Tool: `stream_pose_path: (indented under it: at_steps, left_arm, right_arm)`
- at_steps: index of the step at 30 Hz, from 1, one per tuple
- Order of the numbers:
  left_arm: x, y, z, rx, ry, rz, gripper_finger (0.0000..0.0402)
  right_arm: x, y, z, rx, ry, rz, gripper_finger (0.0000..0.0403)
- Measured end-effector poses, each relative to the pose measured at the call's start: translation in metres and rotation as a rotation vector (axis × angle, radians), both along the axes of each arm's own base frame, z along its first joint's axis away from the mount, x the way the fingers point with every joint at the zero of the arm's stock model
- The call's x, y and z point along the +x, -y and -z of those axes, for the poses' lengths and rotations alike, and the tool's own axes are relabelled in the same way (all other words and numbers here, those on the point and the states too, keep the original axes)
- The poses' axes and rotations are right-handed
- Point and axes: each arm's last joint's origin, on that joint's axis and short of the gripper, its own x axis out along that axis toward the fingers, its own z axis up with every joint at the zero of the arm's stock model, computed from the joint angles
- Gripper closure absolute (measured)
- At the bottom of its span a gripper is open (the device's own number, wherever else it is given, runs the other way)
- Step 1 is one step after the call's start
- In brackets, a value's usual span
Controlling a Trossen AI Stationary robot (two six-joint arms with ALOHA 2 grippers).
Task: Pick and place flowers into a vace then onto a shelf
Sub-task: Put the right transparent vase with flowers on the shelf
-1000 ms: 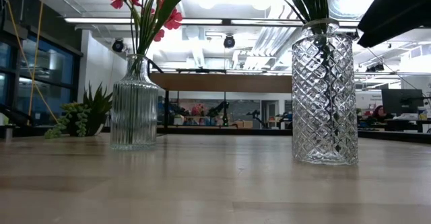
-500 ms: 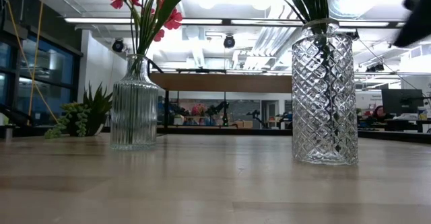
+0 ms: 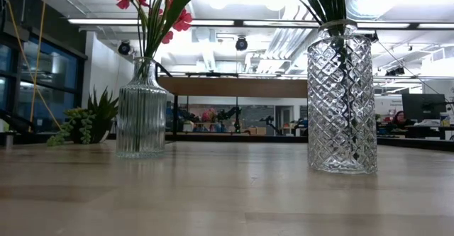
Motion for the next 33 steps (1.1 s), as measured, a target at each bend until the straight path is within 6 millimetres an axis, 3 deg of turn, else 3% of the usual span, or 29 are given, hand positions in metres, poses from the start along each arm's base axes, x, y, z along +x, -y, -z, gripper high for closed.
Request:
stream_pose_path:
  at_steps: [9, 18, 23, 27, 33]
  left_arm:
    - [0.000, 0.000, 0.000, -0.001, -0.002, 0.008, 0.0289]
    - [0.000, 0.000, 0.000, -0.001, -0.002, 0.008, 0.0289]
    - [0.000, 0.000, 0.000, -0.001, -0.002, 0.008, 0.0289]
    - [0.000, 0.000, 0.000, -0.001, -0.002, 0.008, 0.0289]
    - [0.000, 0.000, 0.000, -0.005, -0.003, 0.008, 0.0289]
  right_arm:
    - [0.003, 0.000, -0.001, -0.020, 0.032, -0.012, 0.0162]
    - [0.003, -0.001, -0.001, -0.005, 0.026, -0.007, 0.0094]
    - [0.006, 0.000, -0.003, -0.127, 0.148, -0.012, 0.0077]
    - [0.005, 0.005, 0.018, -0.174, 0.228, -0.006, 0.0078]
    - [-0.002, 0.016, 0.062, 0.013, 0.306, 0.026, 0.0079]
